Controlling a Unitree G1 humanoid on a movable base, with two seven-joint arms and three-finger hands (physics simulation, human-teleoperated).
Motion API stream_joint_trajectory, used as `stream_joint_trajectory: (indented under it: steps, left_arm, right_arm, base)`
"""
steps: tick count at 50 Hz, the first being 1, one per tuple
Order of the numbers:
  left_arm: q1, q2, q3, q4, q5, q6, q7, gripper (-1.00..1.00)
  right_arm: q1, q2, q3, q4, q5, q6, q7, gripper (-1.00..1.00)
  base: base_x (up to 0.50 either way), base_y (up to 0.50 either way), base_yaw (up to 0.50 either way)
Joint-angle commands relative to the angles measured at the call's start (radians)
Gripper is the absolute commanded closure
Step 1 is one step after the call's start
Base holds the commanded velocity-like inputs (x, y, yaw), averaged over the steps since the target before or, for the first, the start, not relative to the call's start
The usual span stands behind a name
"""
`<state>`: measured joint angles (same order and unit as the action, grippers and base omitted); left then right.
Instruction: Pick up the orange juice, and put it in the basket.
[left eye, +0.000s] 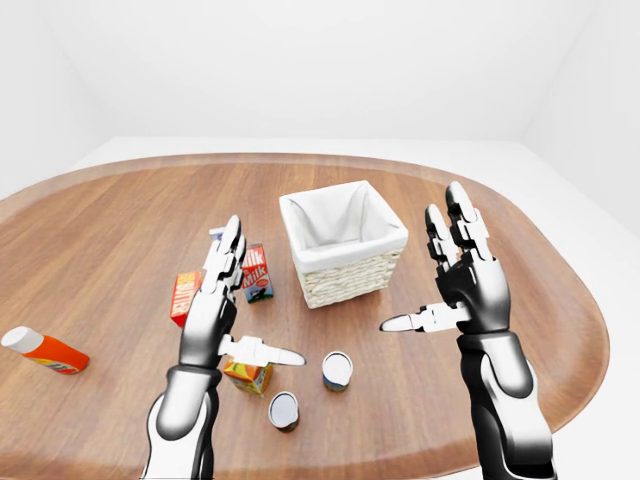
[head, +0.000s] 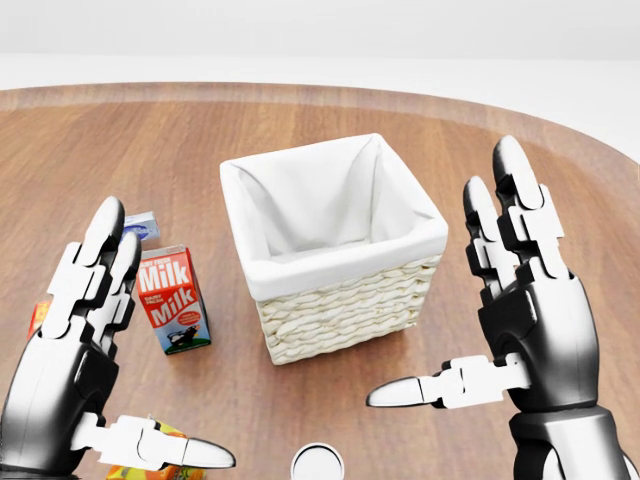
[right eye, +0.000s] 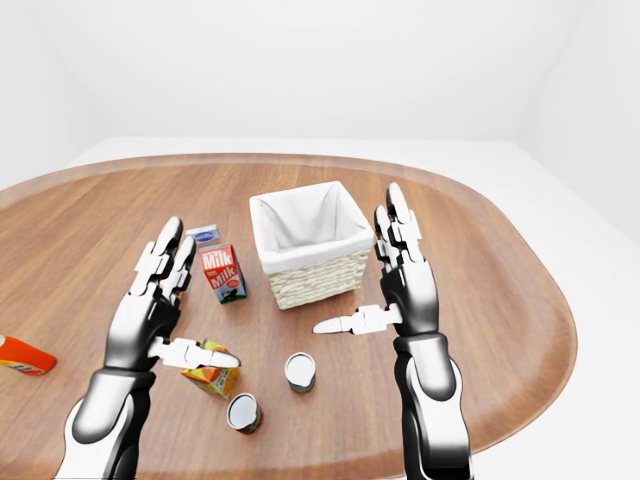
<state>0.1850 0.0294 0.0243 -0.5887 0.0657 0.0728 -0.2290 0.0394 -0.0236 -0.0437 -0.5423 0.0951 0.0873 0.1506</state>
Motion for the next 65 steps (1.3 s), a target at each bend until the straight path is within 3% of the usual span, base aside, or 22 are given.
stream_joint_trajectory:
  steps: [1, 2, 3, 4, 7, 9, 10, 16, 18, 23, 30, 33, 43, 58, 62, 63, 65]
  left_arm:
    - [-0.062, 0.044, 0.012, 0.074, 0.145, -0.09, -0.071, -1.0]
    - [-0.068, 0.055, 0.018, 0.072, 0.172, -0.126, -0.095, -1.0]
    - [-0.08, 0.07, 0.03, 0.058, 0.178, -0.137, -0.142, -1.0]
    - [-0.091, 0.076, 0.041, 0.043, 0.193, -0.115, -0.183, -1.0]
    - [-0.17, 0.12, 0.107, 0.022, 0.304, -0.16, -0.246, -1.0]
    - [-0.191, 0.14, 0.136, 0.036, 0.367, -0.16, -0.275, -1.0]
    - [-0.218, 0.178, 0.166, 0.056, 0.425, -0.16, -0.248, -1.0]
    - [-0.273, 0.231, 0.233, 0.06, 0.477, -0.16, -0.375, -1.0]
    - [-0.242, 0.255, 0.234, 0.062, 0.488, -0.16, -0.469, -1.0]
    - [-0.228, 0.268, 0.239, 0.185, 0.634, -0.16, -0.469, -1.0]
    - [-0.205, 0.251, 0.207, 0.268, 0.576, -0.16, -0.469, -1.0]
    - [-0.197, 0.241, 0.213, 0.322, 0.66, -0.16, -0.469, -1.0]
    - [-0.157, 0.234, 0.199, 0.371, 0.715, -0.16, -0.469, -1.0]
    - [-0.161, 0.23, 0.17, 0.438, 0.783, -0.16, -0.469, -1.0]
    - [-0.172, 0.226, 0.15, 0.511, 0.854, -0.16, -0.469, -1.0]
    - [-0.175, 0.225, 0.142, 0.552, 0.929, -0.16, -0.427, -1.0]
    - [-0.179, 0.229, 0.128, 0.581, 0.969, -0.16, -0.375, -1.0]
  right_arm:
    - [0.004, -0.001, -0.003, 0.005, 0.002, 0.0, 0.003, -1.0]
    - [0.003, -0.001, -0.004, 0.009, 0.003, 0.0, 0.004, -1.0]
    - [0.002, 0.0, -0.005, 0.013, 0.001, 0.0, 0.002, -1.0]
    - [0.002, 0.0, -0.004, 0.012, 0.002, 0.0, 0.001, -1.0]
    - [0.005, 0.002, 0.006, 0.012, -0.005, 0.0, -0.001, -1.0]
    - [0.001, 0.002, 0.005, 0.01, -0.002, 0.0, -0.003, -1.0]
    - [-0.001, 0.002, 0.002, 0.012, -0.002, 0.0, -0.004, -1.0]
    - [0.003, 0.002, 0.004, 0.013, -0.001, 0.0, -0.008, -1.0]
    - [-0.004, 0.002, 0.001, 0.008, 0.0, 0.0, -0.012, -1.0]
    - [-0.006, 0.002, -0.005, 0.027, 0.007, 0.0, -0.014, -1.0]
    - [-0.003, 0.0, -0.008, 0.008, 0.011, 0.0, -0.018, -1.0]
    - [-0.009, 0.001, -0.009, 0.015, 0.012, 0.0, -0.022, -1.0]
    - [-0.004, 0.001, -0.009, 0.01, 0.015, 0.0, -0.02, -1.0]
    - [-0.007, 0.001, -0.005, 0.016, 0.012, 0.0, -0.023, -1.0]
    - [-0.003, 0.003, -0.003, 0.021, 0.012, 0.0, -0.023, -1.0]
    - [-0.002, 0.002, -0.002, 0.018, 0.01, 0.0, -0.023, -1.0]
    - [0.0, 0.002, -0.004, 0.012, 0.014, 0.0, -0.022, -1.0]
  base:
    - [0.0, 0.0, 0.0]
    - [0.0, 0.0, 0.0]
    - [0.0, 0.0, 0.0]
    - [0.0, 0.0, 0.0]
    - [0.0, 0.0, 0.0]
    - [0.0, 0.0, 0.0]
    - [0.0, 0.0, 0.0]
    - [0.0, 0.0, 0.0]
    - [0.0, 0.0, 0.0]
    - [0.0, 0.0, 0.0]
    - [0.0, 0.0, 0.0]
    - [0.0, 0.0, 0.0]
    - [0.0, 0.0, 0.0]
    - [0.0, 0.0, 0.0]
    - [0.0, 0.0, 0.0]
    - [0.0, 0.0, 0.0]
    - [0.0, 0.0, 0.0]
